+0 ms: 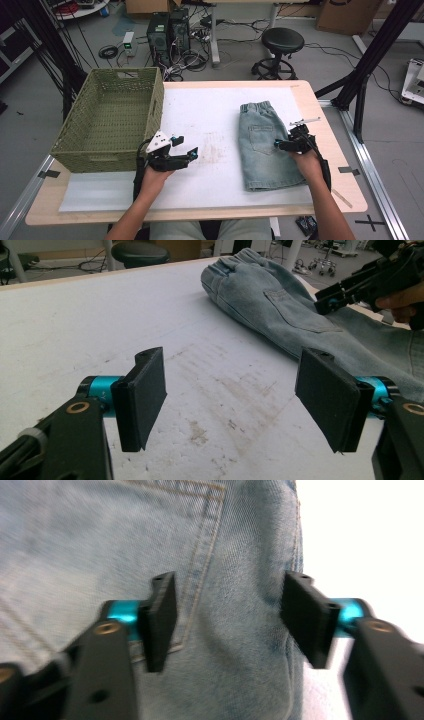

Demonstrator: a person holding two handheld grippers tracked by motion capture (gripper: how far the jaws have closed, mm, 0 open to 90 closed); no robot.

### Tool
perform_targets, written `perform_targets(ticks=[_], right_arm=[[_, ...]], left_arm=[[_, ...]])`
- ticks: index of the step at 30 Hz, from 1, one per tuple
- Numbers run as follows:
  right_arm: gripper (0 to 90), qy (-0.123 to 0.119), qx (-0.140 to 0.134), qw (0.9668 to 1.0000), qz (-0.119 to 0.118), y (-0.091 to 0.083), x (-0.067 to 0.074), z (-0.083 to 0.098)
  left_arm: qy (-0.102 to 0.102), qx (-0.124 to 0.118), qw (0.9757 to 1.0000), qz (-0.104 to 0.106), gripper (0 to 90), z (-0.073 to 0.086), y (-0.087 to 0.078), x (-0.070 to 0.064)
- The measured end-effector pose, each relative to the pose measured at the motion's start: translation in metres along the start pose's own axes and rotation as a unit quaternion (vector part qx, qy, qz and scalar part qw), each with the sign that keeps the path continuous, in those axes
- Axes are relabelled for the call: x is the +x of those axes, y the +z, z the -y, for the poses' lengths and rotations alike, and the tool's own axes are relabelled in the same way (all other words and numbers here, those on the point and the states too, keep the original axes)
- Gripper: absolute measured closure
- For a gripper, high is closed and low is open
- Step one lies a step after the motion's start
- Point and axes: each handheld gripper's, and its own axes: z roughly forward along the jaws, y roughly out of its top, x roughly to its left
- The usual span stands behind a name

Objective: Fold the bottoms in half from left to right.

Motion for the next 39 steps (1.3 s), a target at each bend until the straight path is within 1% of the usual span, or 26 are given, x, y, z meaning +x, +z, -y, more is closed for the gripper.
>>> perform_targets(ticks=[2, 3, 4, 6, 7, 8, 10, 11, 12, 15, 17, 18, 20, 21, 23, 26, 27, 30, 31, 32, 33, 34, 35, 37, 38, 39], right_arm=[[38.1, -0.003, -0.023, 0.9997, -0.010, -0.007, 0.004, 0.000], [38.0, -0.004, -0.031, 0.9994, -0.017, -0.009, 0.007, -0.001], [37.6, -0.002, -0.035, 0.9990, -0.029, -0.010, 0.010, -0.001], [34.7, -0.002, -0.036, 0.9981, -0.049, -0.011, 0.019, -0.002], [33.5, -0.006, -0.032, 0.9977, -0.059, -0.011, 0.025, -0.003], [32.4, -0.016, -0.030, 0.9974, -0.064, -0.011, 0.032, -0.002], [32.0, -0.029, -0.025, 0.9970, -0.067, -0.010, 0.045, -0.001], [32.0, -0.034, -0.022, 0.9968, -0.069, -0.007, 0.049, 0.000], [32.1, -0.036, -0.020, 0.9970, -0.065, -0.004, 0.052, 0.001], [32.1, -0.036, 0.003, 0.9978, -0.055, 0.009, 0.054, 0.007], [31.9, -0.047, -0.003, 0.9980, -0.043, 0.011, 0.057, 0.011], [31.2, -0.049, -0.003, 0.9979, -0.042, 0.010, 0.059, 0.011], [30.8, -0.038, -0.010, 0.9979, -0.052, 0.004, 0.060, 0.012], [31.6, -0.034, -0.020, 0.9972, -0.064, 0.000, 0.061, 0.013], [32.2, -0.040, -0.030, 0.9960, -0.075, -0.007, 0.067, 0.015], [32.4, -0.054, -0.027, 0.9947, -0.084, -0.007, 0.080, 0.016], [32.3, -0.062, -0.022, 0.9946, -0.081, -0.005, 0.084, 0.016], [31.5, -0.078, 0.002, 0.9953, -0.057, 0.007, 0.095, 0.016], [31.3, -0.087, 0.000, 0.9952, -0.045, 0.010, 0.097, 0.017], [31.4, -0.090, -0.001, 0.9952, -0.037, 0.010, 0.100, 0.017], [31.5, -0.092, 0.000, 0.9951, -0.036, 0.009, 0.100, 0.017], [31.3, -0.085, -0.002, 0.9955, -0.041, 0.007, 0.099, 0.017], [31.3, -0.076, -0.008, 0.9958, -0.050, 0.005, 0.098, 0.018], [33.8, -0.058, -0.023, 0.9954, -0.073, -0.005, 0.094, 0.020], [34.1, -0.056, -0.032, 0.9950, -0.077, -0.009, 0.093, 0.021], [34.1, -0.058, -0.034, 0.9947, -0.077, -0.012, 0.093, 0.022]], left_arm=[[0.000, 0.001, 1.0000, 0.000, 28.4, 0.000, 0.000, 0.000], [-0.001, 0.001, 1.0000, -0.001, 28.4, 0.000, 0.000, 0.000], [-0.001, 0.000, 1.0000, -0.002, 28.4, 0.000, 0.000, 0.000], [-0.002, -0.002, 1.0000, -0.002, 28.4, 0.000, 0.000, 0.000], [-0.001, -0.002, 1.0000, -0.002, 28.4, 0.000, 0.000, 0.000], [-0.001, 0.000, 1.0000, -0.002, 28.4, 0.000, 0.000, 0.000], [-0.002, 0.000, 1.0000, -0.002, 28.4, 0.000, 0.000, 0.000], [-0.001, 0.001, 1.0000, -0.001, 28.4, 0.000, 0.000, 0.000], [-0.001, 0.001, 1.0000, -0.001, 28.4, 0.000, 0.000, 0.000], [-0.002, -0.002, 1.0000, -0.002, 28.4, 0.000, -0.001, 0.000], [-0.001, -0.001, 1.0000, -0.002, 28.4, 0.000, -0.001, 0.000], [-0.002, -0.001, 1.0000, -0.002, 28.4, 0.000, -0.001, 0.000], [-0.003, -0.002, 1.0000, -0.001, 28.4, 0.000, -0.001, -0.001], [-0.002, -0.001, 1.0000, -0.001, 28.4, 0.000, -0.001, -0.001], [-0.002, 0.001, 1.0000, -0.001, 28.4, 0.000, 0.000, -0.001], [0.001, 0.004, 1.0000, 0.002, 28.4, 0.001, 0.002, -0.003], [0.002, 0.004, 1.0000, 0.001, 28.4, 0.000, 0.002, -0.003], [0.003, 0.003, 1.0000, 0.002, 28.4, 0.000, 0.002, -0.004], [0.002, 0.002, 1.0000, 0.003, 28.4, 0.000, 0.001, -0.004], [0.002, 0.002, 1.0000, 0.003, 28.4, 0.000, 0.001, -0.004], [0.000, 0.002, 1.0000, 0.003, 28.4, 0.000, 0.001, -0.004], [0.000, 0.003, 1.0000, 0.002, 28.4, 0.000, 0.001, -0.004], [0.002, 0.003, 1.0000, 0.002, 28.4, 0.000, 0.001, -0.004], [0.001, 0.003, 1.0000, 0.002, 28.4, 0.000, 0.001, -0.003], [0.000, 0.002, 1.0000, 0.002, 28.4, 0.000, 0.001, -0.004], [0.000, 0.003, 1.0000, 0.002, 28.4, 0.000, 0.002, -0.003]])
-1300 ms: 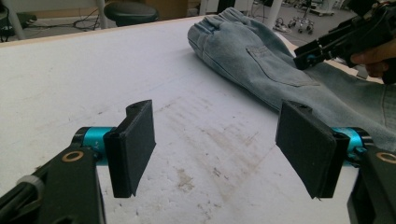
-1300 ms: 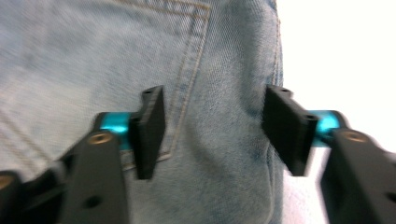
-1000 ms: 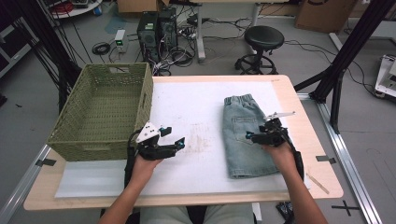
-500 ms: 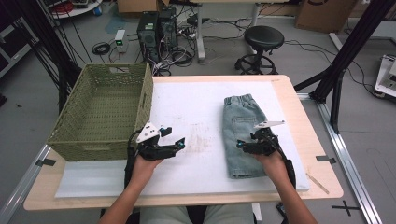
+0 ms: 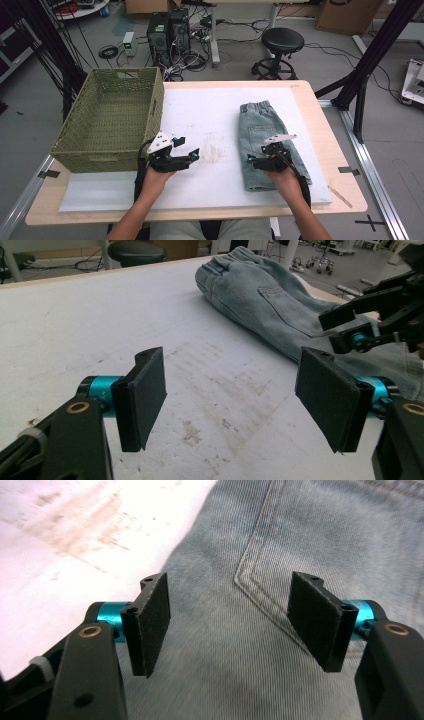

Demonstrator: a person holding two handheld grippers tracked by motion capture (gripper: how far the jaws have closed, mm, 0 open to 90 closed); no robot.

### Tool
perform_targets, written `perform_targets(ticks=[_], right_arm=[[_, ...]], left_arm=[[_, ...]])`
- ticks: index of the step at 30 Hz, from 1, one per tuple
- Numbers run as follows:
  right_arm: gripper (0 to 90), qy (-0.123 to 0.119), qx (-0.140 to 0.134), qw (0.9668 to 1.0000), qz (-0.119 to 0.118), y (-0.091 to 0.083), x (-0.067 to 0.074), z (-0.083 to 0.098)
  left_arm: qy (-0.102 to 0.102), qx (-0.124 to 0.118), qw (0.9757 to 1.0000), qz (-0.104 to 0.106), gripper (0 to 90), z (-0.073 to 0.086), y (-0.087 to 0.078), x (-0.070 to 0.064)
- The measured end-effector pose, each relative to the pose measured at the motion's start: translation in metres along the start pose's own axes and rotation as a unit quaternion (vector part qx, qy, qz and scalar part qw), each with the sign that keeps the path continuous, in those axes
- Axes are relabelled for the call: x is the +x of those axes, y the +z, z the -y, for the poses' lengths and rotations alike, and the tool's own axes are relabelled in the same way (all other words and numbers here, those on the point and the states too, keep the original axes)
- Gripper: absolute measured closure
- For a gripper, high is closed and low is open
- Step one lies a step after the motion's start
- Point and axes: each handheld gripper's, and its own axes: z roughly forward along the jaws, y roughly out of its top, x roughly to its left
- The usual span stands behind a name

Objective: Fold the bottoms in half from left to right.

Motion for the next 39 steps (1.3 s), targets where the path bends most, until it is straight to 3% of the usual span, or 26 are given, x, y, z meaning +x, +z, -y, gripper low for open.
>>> perform_targets(ticks=[6, 10, 14, 17, 19, 21, 23, 25, 28, 32, 34, 39], right_arm=[[43.2, -0.035, -0.006, 0.9994, 0.002, 0.008, 0.013, -0.003], [41.8, -0.049, 0.032, 0.9983, 0.007, 0.027, 0.019, -0.006], [45.0, -0.032, -0.011, 0.9993, -0.018, 0.007, 0.018, -0.003], [48.8, -0.026, -0.025, 0.9993, -0.003, -0.008, 0.011, 0.003], [50.8, -0.023, -0.009, 0.9997, 0.007, -0.010, 0.007, 0.009], [53.8, -0.027, 0.021, 0.9994, 0.000, -0.006, 0.006, 0.016], [52.1, -0.035, 0.033, 0.9988, -0.008, -0.001, 0.008, 0.021], [50.3, -0.041, 0.029, 0.9987, -0.006, -0.001, 0.010, 0.023], [51.4, -0.037, 0.013, 0.9988, -0.030, -0.009, 0.013, 0.024], [59.9, -0.060, 0.020, 0.9966, -0.053, -0.016, 0.023, 0.032], [62.8, -0.069, 0.022, 0.9960, -0.051, -0.015, 0.026, 0.037], [62.9, -0.051, 0.022, 0.9956, -0.075, -0.019, 0.024, 0.041]], left_arm=[[0.001, 0.000, 1.0000, 0.001, 28.4, 0.000, 0.001, -0.001], [0.000, -0.003, 1.0000, 0.001, 28.4, -0.001, -0.001, 0.000], [-0.002, -0.003, 1.0000, -0.001, 28.4, -0.001, -0.002, 0.001], [-0.001, -0.002, 1.0000, 0.001, 28.4, -0.001, -0.002, 0.000], [0.000, -0.002, 1.0000, 0.002, 28.4, -0.001, -0.001, -0.001], [-0.001, -0.002, 1.0000, 0.002, 28.4, -0.001, 0.000, -0.002], [0.000, 0.000, 1.0000, 0.004, 28.4, -0.001, 0.000, -0.002], [-0.001, 0.001, 1.0000, 0.005, 28.4, -0.001, 0.001, -0.003], [-0.001, 0.003, 1.0000, 0.005, 28.4, -0.001, 0.002, -0.003], [-0.001, 0.005, 1.0000, 0.007, 28.4, 0.000, 0.005, -0.006], [0.001, 0.006, 0.9999, 0.010, 28.4, 0.000, 0.008, -0.008], [0.000, 0.009, 0.9998, 0.017, 28.4, 0.000, 0.013, -0.014]])
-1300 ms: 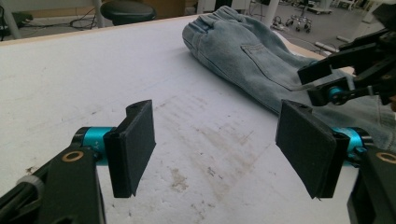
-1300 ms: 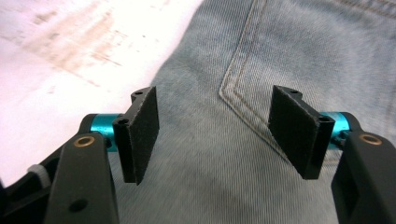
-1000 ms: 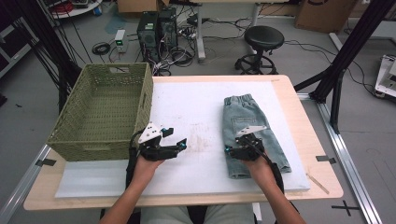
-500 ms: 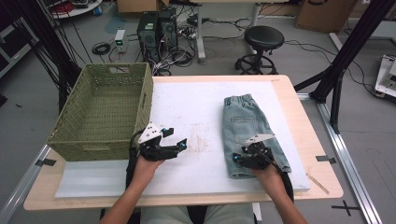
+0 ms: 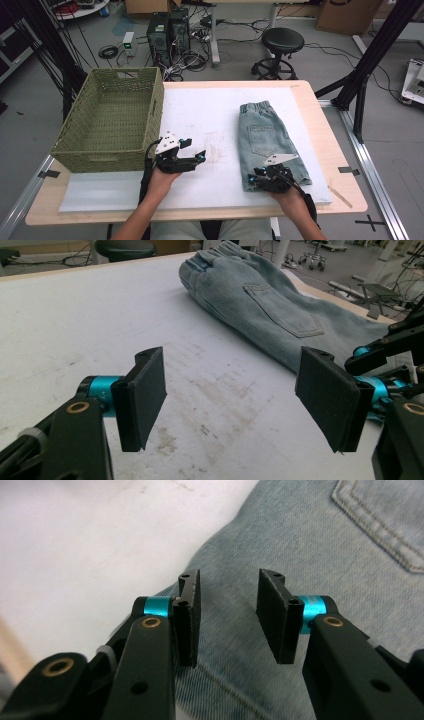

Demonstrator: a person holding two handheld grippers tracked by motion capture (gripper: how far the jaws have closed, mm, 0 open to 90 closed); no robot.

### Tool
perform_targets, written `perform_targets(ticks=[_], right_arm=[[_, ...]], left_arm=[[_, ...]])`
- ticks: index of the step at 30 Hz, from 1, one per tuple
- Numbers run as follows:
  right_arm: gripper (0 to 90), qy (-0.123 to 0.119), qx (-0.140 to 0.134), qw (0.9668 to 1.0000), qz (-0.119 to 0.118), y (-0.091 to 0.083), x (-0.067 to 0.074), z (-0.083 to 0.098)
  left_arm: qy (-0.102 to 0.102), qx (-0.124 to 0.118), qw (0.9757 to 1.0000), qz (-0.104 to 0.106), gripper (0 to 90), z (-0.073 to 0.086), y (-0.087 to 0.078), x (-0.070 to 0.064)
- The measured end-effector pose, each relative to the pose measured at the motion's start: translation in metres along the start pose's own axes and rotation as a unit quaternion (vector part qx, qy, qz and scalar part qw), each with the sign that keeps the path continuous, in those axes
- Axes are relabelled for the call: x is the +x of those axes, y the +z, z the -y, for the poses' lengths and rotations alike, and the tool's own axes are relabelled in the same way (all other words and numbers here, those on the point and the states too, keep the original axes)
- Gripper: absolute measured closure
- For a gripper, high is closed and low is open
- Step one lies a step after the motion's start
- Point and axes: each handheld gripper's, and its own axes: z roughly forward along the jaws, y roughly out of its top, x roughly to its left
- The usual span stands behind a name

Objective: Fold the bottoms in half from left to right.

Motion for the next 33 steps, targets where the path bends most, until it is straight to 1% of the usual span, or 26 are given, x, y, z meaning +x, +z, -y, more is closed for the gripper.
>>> perform_targets(ticks=[1, 3, 4, 5, 7, 8, 10, 11, 12, 13, 14, 15, 16, 18, 19, 20, 21, 22, 23, 24, 25, 27, 30, 33], right_arm=[[62.8, -0.002, -0.005, 1.0000, -0.001, -0.002, 0.000, 0.000], [61.7, 0.005, -0.018, 0.9998, -0.010, -0.008, 0.000, 0.001], [61.7, 0.003, -0.016, 0.9998, -0.009, -0.008, 0.000, 0.002], [61.8, 0.000, -0.006, 1.0000, -0.007, -0.006, 0.001, 0.004], [61.0, 0.003, -0.005, 0.9999, -0.013, -0.007, -0.002, 0.004], [58.4, 0.002, -0.012, 0.9998, -0.014, -0.011, -0.004, 0.003], [57.8, 0.010, -0.033, 0.9994, -0.008, -0.021, -0.010, 0.004], [57.8, 0.023, -0.046, 0.9987, 0.006, -0.029, -0.019, 0.006], [58.1, 0.032, -0.049, 0.9980, 0.024, -0.035, -0.028, 0.008], [59.4, 0.041, -0.050, 0.9964, 0.054, -0.041, -0.036, 0.011], [60.4, 0.045, -0.046, 0.9945, 0.082, -0.045, -0.045, 0.014], [63.1, 0.045, -0.040, 0.9924, 0.108, -0.049, -0.053, 0.017], [64.3, 0.045, -0.027, 0.9906, 0.126, -0.051, -0.060, 0.021], [66.1, 0.050, -0.003, 0.9874, 0.150, -0.052, -0.072, 0.028], [66.5, 0.053, 0.005, 0.9863, 0.156, -0.053, -0.077, 0.032], [68.2, 0.058, 0.009, 0.9856, 0.159, -0.054, -0.081, 0.037], [69.4, 0.063, 0.012, 0.9858, 0.155, -0.055, -0.083, 0.042], [71.0, 0.063, 0.006, 0.9866, 0.151, -0.057, -0.084, 0.047], [72.5, 0.061, 0.003, 0.9873, 0.146, -0.059, -0.084, 0.051], [74.1, 0.053, 0.005, 0.9881, 0.144, -0.062, -0.083, 0.053], [74.8, 0.054, 0.007, 0.9885, 0.141, -0.064, -0.082, 0.055], [75.4, 0.045, 0.010, 0.9894, 0.138, -0.068, -0.081, 0.057], [75.5, 0.039, 0.011, 0.9891, 0.141, -0.073, -0.080, 0.057], [75.5, 0.042, 0.002, 0.9873, 0.153, -0.078, -0.082, 0.061]], left_arm=[[-0.001, 0.001, 1.0000, 0.000, 28.4, 0.000, 0.001, 0.000], [-0.001, 0.001, 1.0000, 0.000, 28.4, 0.001, 0.002, 0.000], [-0.002, 0.001, 1.0000, -0.001, 28.4, 0.000, 0.002, -0.001], [-0.004, 0.001, 1.0000, 0.000, 28.4, 0.000, 0.003, 0.000], [-0.004, 0.001, 1.0000, -0.002, 28.4, 0.000, 0.003, 0.000], [-0.004, 0.001, 1.0000, -0.003, 28.4, 0.000, 0.003, -0.001], [-0.006, -0.001, 1.0000, -0.004, 28.4, -0.001, 0.004, 0.000], [-0.007, -0.001, 1.0000, -0.005, 28.4, -0.001, 0.004, 0.000], [-0.009, -0.001, 0.9999, -0.005, 28.4, -0.001, 0.005, 0.000], [-0.011, -0.002, 0.9999, -0.006, 28.4, -0.002, 0.006, 0.000], [-0.011, -0.003, 0.9999, -0.005, 28.4, -0.002, 0.007, -0.001], [-0.012, -0.003, 0.9999, -0.004, 28.4, -0.003, 0.008, -0.001], [-0.009, 0.000, 1.0000, -0.002, 28.4, -0.004, 0.009, -0.002], [-0.010, -0.002, 0.9999, -0.001, 28.4, -0.005, 0.012, -0.003], [-0.010, -0.002, 0.9999, 0.001, 28.4, -0.006, 0.014, -0.004], [-0.012, -0.003, 0.9999, 0.000, 28.4, -0.006, 0.015, -0.004], [-0.010, -0.002, 0.9999, 0.001, 28.4, -0.007, 0.016, -0.004], [-0.012, -0.002, 0.9999, 0.002, 28.4, -0.007, 0.018, -0.005], [-0.013, -0.001, 0.9999, 0.002, 28.4, -0.007, 0.019, -0.005], [-0.013, 0.001, 0.9999, 0.002, 28.4, -0.007, 0.020, -0.005], [-0.013, 0.001, 0.9999, 0.003, 28.4, -0.008, 0.022, -0.006], [-0.013, 0.002, 0.9999, 0.003, 28.4, -0.008, 0.023, -0.007], [-0.018, -0.002, 0.9998, 0.004, 28.4, -0.010, 0.024, -0.008], [-0.018, -0.002, 0.9998, 0.003, 28.4, -0.011, 0.025, -0.008]])
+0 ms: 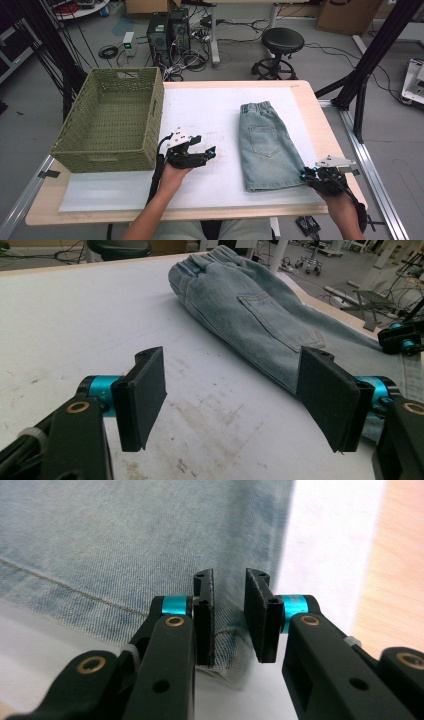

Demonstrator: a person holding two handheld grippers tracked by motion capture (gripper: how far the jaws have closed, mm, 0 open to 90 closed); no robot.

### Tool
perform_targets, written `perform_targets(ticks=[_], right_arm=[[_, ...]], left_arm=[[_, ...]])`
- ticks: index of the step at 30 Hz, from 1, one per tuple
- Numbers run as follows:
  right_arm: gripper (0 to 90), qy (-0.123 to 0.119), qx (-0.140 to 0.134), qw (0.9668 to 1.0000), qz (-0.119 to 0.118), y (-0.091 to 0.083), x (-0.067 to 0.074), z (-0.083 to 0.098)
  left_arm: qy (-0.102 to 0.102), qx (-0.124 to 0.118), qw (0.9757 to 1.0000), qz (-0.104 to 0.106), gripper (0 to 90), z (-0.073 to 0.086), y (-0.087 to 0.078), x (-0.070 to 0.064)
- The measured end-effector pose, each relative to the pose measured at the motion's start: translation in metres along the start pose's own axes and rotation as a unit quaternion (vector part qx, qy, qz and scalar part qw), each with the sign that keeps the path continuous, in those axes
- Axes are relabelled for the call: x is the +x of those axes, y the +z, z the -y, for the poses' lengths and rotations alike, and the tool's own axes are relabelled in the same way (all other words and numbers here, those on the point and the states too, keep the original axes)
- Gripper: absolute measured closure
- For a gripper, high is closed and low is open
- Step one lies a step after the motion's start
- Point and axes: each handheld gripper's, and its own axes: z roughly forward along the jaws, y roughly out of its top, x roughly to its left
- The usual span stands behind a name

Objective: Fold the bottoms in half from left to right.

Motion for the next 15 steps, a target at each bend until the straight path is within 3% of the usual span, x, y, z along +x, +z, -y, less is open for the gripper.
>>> perform_targets(ticks=[5, 9, 13, 15], right_arm=[[73.2, 0.015, 0.005, 0.9996, -0.024, -0.002, -0.005, 0.000], [63.5, 0.057, -0.049, 0.9964, -0.038, -0.011, -0.016, -0.004], [67.2, 0.051, -0.020, 0.9980, -0.031, 0.007, -0.018, -0.010], [77.3, 0.035, -0.002, 0.9988, -0.035, 0.018, -0.017, -0.010]], left_arm=[[-0.002, -0.001, 1.0000, -0.001, 28.4, -0.001, 0.001, 0.000], [-0.003, 0.000, 1.0000, -0.003, 28.4, -0.001, 0.003, 0.000], [-0.005, -0.004, 1.0000, -0.004, 28.4, -0.003, 0.006, 0.000], [-0.010, -0.008, 0.9999, -0.005, 28.4, -0.004, 0.007, 0.000]])
